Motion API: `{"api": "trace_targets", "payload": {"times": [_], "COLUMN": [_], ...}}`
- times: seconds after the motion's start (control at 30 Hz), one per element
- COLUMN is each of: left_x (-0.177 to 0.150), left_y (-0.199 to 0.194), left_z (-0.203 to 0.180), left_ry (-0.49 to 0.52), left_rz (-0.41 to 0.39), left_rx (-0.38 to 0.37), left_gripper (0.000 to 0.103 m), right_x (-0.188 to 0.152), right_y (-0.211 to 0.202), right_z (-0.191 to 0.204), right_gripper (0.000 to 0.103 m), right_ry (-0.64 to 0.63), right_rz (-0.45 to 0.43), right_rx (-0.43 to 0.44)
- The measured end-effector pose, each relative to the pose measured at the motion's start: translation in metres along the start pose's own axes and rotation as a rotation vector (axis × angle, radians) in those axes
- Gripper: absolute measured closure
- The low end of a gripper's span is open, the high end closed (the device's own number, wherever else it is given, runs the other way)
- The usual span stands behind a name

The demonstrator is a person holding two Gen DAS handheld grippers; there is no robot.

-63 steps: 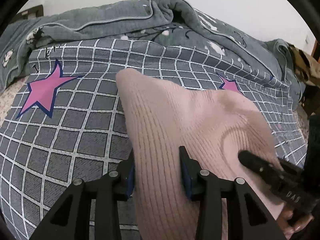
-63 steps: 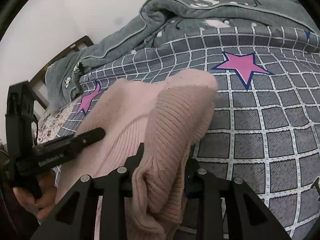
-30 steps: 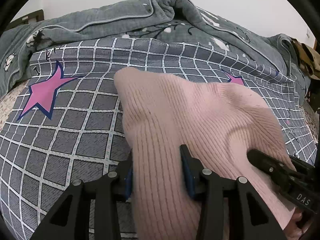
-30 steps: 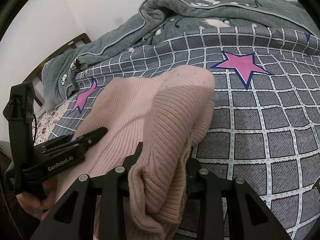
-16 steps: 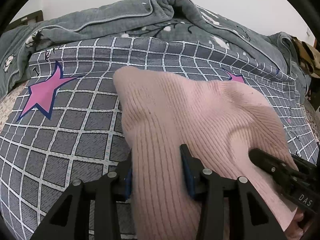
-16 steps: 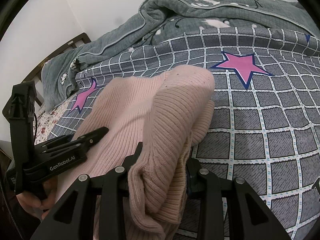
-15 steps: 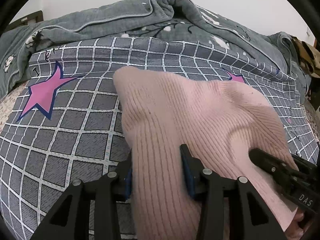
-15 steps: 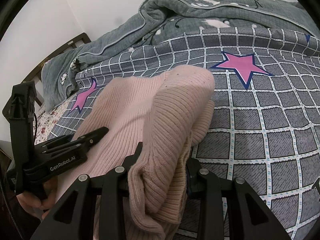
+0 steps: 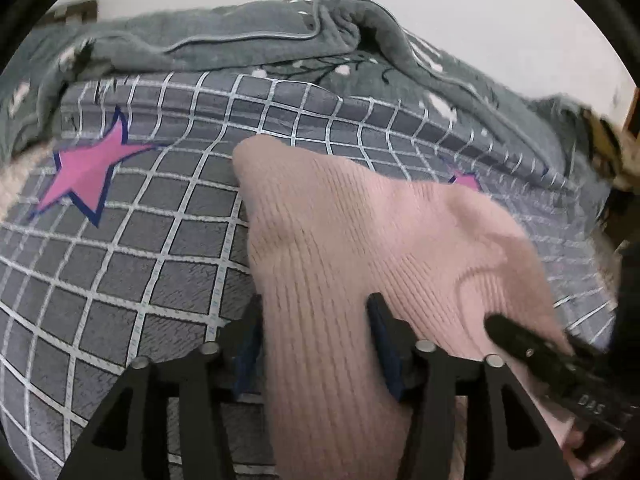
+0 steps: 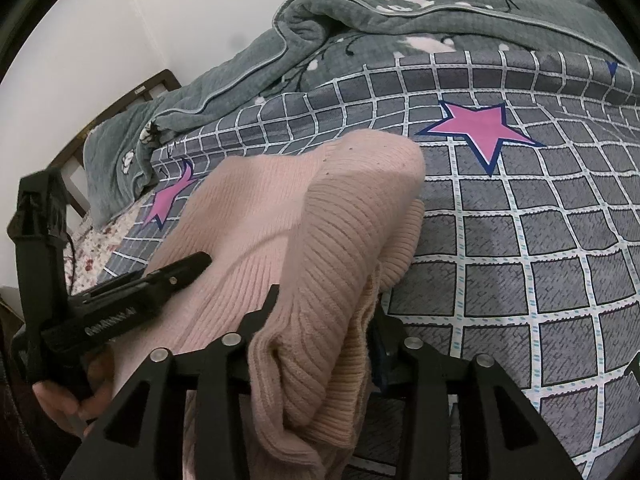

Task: Fold small clothes

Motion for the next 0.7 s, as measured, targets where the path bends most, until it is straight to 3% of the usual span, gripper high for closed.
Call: {"api": "trace_targets", "payload": {"times": [0.07, 0.1, 0.17, 0.37, 0.4, 0.47, 0.53, 0.67, 0.7], "left_x": [0.005, 0.006, 0.008, 0.016, 0.017, 0.02, 0.021, 0.021, 0.02], "left_y": [-0.007, -0.009, -0.015, -0.028, -0.029, -0.031, -0.033, -0.039, -0.04], "left_z": [0.011, 0.012, 0.013, 0.008, 0.009, 0.011, 0.014, 0.02, 0.021], "left_ry": [-0.049, -0.051, -0.025, 0.034, 0.033, 0.027, 0.014, -0.027, -0.037], "left_rz": [0.009, 0.008, 0.0, -0.052, -0.056, -0.06, -0.056, -0.053, -0.05], "left_rx": [-0.034, -0.042, -0.036, 0.006, 0.006, 0.013, 0.013, -0.021, -0.032], "left_gripper": [0.041, 0.041, 0.035, 0.035, 0.036, 0.036, 0.036, 0.036, 0.036], "right_x": [0.003, 0.006, 0.013, 0.032, 0.034, 0.032, 0.031, 0.034, 0.03], "right_y": [-0.004, -0.006, -0.012, -0.019, -0.015, -0.006, -0.003, -0.035, -0.033], "right_z": [-0.005, -0.008, -0.012, -0.004, -0.003, -0.004, -0.003, -0.014, -0.018], "right_gripper": [0.048, 0.046, 0.045, 0.047, 0.05, 0.079, 0.092, 0.093, 0.093], "right_ry": [0.014, 0.021, 0.022, -0.029, -0.034, -0.034, -0.07, -0.008, -0.013], "right_rz": [-0.001, -0.003, -0.015, -0.074, -0.075, -0.051, -0.051, -0.157, -0.136], "right_rx": [0.002, 0.007, 0.015, -0.023, -0.033, -0.045, -0.066, 0.021, -0.016]}}
Point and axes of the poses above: each gripper's, at about its wrist camera, not at the fingertips, and y roughly the way its jaws point, z to its left, x to its top, the point moved 2 cm from there along y, roughly the way its jaws point, and after that the axes turned 15 degrees about -z, right-handed, at the moved point
